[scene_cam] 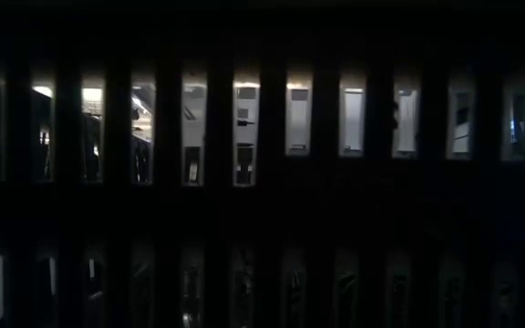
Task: Sort Halloween decoration
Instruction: Put the black spider toy into the bottom black bin
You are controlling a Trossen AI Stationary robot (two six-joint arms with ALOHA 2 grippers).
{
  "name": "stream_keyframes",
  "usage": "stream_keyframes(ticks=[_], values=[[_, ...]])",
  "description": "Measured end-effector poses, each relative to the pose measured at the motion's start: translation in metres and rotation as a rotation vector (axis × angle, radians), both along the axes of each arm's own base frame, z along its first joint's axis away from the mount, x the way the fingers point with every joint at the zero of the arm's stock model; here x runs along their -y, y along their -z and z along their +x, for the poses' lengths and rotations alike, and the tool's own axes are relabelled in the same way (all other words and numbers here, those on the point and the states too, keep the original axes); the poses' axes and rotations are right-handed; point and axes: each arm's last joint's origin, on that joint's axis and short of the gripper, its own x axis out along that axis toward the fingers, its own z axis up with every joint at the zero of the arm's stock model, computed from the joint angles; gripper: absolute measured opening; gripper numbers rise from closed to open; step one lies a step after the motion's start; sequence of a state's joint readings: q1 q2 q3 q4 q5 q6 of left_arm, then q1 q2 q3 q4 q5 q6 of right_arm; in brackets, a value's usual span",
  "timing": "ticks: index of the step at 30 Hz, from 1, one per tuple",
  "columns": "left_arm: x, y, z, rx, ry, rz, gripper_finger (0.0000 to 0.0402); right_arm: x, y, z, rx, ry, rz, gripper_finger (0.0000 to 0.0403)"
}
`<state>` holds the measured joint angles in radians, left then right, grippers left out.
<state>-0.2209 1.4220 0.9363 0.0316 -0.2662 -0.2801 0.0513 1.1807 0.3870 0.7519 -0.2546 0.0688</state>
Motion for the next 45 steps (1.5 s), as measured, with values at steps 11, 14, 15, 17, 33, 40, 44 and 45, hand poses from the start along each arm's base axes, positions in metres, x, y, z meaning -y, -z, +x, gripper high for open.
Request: stream_keyframes(ticks=[11,14,15,17,33,40,44,45], values=[[0.034,-0.003,-0.008,0.036,0.039,-0.006,0.0,-0.014,0.005,0.062,-0.071,-0.027,-0.022,0.0241],[0.041,-0.003,-0.01,0.04,0.048,-0.004,0.0,-0.018,0.008,0.078,-0.082,-0.049,-0.021,0.0245],[0.043,-0.002,-0.01,0.038,0.051,-0.007,0.0,-0.02,0.009,0.083,-0.088,-0.055,-0.022,0.0245],[0.045,0.002,-0.009,0.03,0.051,-0.015,0.0,-0.026,0.01,0.092,-0.089,-0.079,-0.022,0.0242],[0.059,0.021,-0.005,-0.024,0.022,-0.021,0.0,-0.045,0.012,0.115,-0.093,-0.189,-0.059,0.0236],[0.059,0.021,-0.005,-0.027,0.02,-0.02,0.0,-0.045,0.013,0.115,-0.105,-0.185,-0.075,0.0188],[0.059,0.021,-0.005,-0.028,0.02,-0.019,0.0,-0.045,0.014,0.115,-0.113,-0.185,-0.075,0.0127],[0.059,0.021,-0.005,-0.028,0.02,-0.019,0.0,-0.045,0.014,0.115,-0.113,-0.184,-0.076,0.011]])
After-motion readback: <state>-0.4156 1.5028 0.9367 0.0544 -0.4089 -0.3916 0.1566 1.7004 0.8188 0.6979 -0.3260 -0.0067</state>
